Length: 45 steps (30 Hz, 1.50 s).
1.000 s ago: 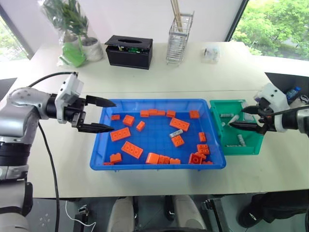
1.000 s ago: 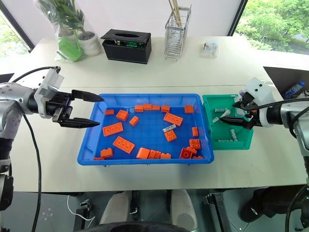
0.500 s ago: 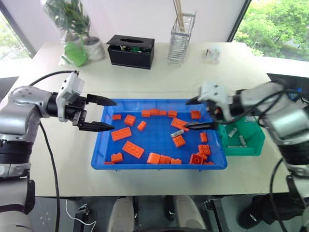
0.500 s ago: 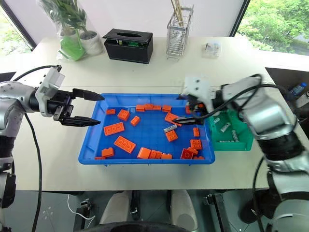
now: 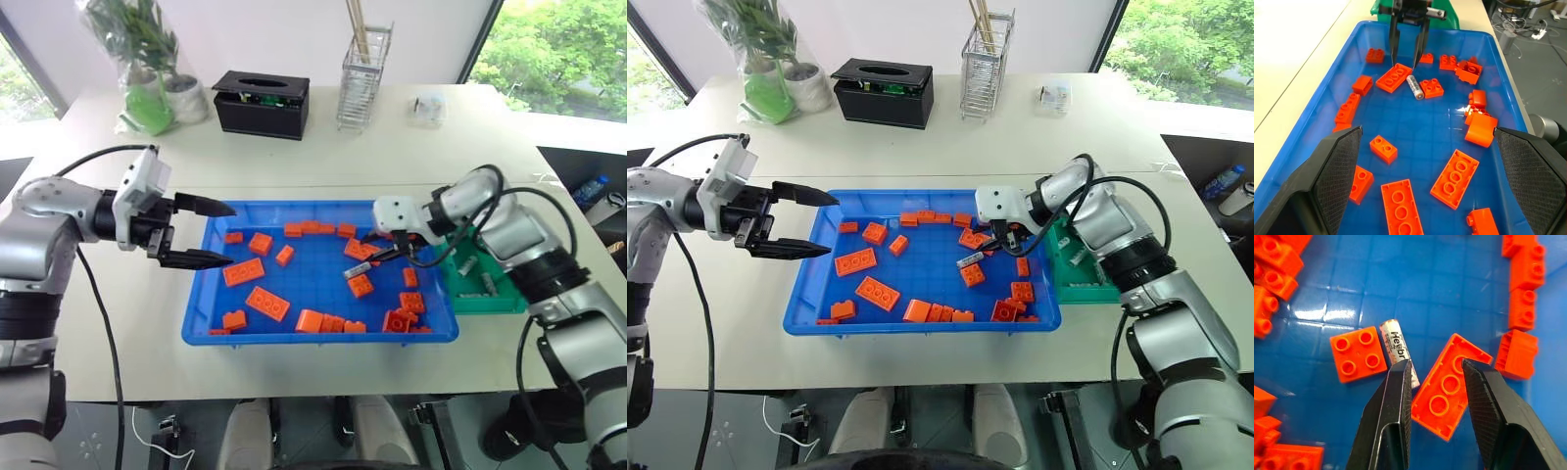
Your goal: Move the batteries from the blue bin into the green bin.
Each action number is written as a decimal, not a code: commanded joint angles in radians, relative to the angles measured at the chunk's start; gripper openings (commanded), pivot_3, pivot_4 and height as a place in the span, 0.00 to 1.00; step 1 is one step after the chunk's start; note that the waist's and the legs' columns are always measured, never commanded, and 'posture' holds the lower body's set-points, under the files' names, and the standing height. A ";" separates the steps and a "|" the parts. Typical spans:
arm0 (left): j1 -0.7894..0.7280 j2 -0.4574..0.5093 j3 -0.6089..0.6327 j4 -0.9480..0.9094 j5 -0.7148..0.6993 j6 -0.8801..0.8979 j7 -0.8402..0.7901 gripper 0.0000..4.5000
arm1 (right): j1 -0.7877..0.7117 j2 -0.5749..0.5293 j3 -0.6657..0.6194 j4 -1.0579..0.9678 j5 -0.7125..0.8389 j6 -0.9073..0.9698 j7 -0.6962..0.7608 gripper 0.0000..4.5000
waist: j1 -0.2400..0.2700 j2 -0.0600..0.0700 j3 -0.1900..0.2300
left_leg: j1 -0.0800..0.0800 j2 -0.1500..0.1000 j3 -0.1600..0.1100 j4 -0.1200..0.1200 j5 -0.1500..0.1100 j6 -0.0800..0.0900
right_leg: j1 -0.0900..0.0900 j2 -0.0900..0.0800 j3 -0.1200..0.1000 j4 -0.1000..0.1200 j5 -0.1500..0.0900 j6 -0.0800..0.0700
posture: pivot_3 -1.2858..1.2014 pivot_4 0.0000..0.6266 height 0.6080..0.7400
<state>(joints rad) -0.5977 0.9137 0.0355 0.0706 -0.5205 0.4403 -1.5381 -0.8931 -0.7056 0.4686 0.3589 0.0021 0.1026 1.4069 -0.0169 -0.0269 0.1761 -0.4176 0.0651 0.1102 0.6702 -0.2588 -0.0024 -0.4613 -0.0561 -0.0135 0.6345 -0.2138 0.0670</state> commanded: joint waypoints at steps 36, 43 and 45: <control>0.000 0.019 0.034 0.000 -0.013 -0.017 0.019 1.00 | 0.237 -0.252 -0.577 -0.338 0.169 0.544 -0.182 0.01 | 0.029 0.000 0.000 | 0.002 -0.001 0.000 0.000 0.001 -0.002 | 0.002 -0.002 0.000 0.001 0.000 0.000 | 0.52 0.24 0.97; -0.072 -0.003 0.025 0.071 -0.015 -0.010 0.008 1.00 | 0.486 -0.317 -0.721 -0.508 0.236 0.641 -0.266 0.46 | 0.015 0.000 0.000 | 0.003 -0.001 0.000 0.000 0.001 -0.002 | 0.002 -0.001 0.001 0.001 0.000 0.000 | 0.52 0.24 0.97; -0.086 -0.008 0.025 0.083 -0.016 -0.005 0.008 1.00 | 0.504 -0.319 -0.715 -0.519 0.236 0.619 -0.285 0.70 | 0.006 0.000 0.000 | 0.004 -0.001 0.000 0.000 0.001 -0.002 | 0.002 -0.001 0.001 0.002 0.000 0.000 | 0.52 0.24 0.97</control>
<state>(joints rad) -0.6654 0.9002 0.0472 0.1497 -0.5279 0.4332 -1.5244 -0.3875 -1.0073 -0.2107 -0.1263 0.2233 0.7381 1.1394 -0.0104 -0.0266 0.1763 -0.4135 0.0645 0.1102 0.6700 -0.2577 -0.0044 -0.4586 -0.0566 -0.0127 0.6362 -0.2138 0.0669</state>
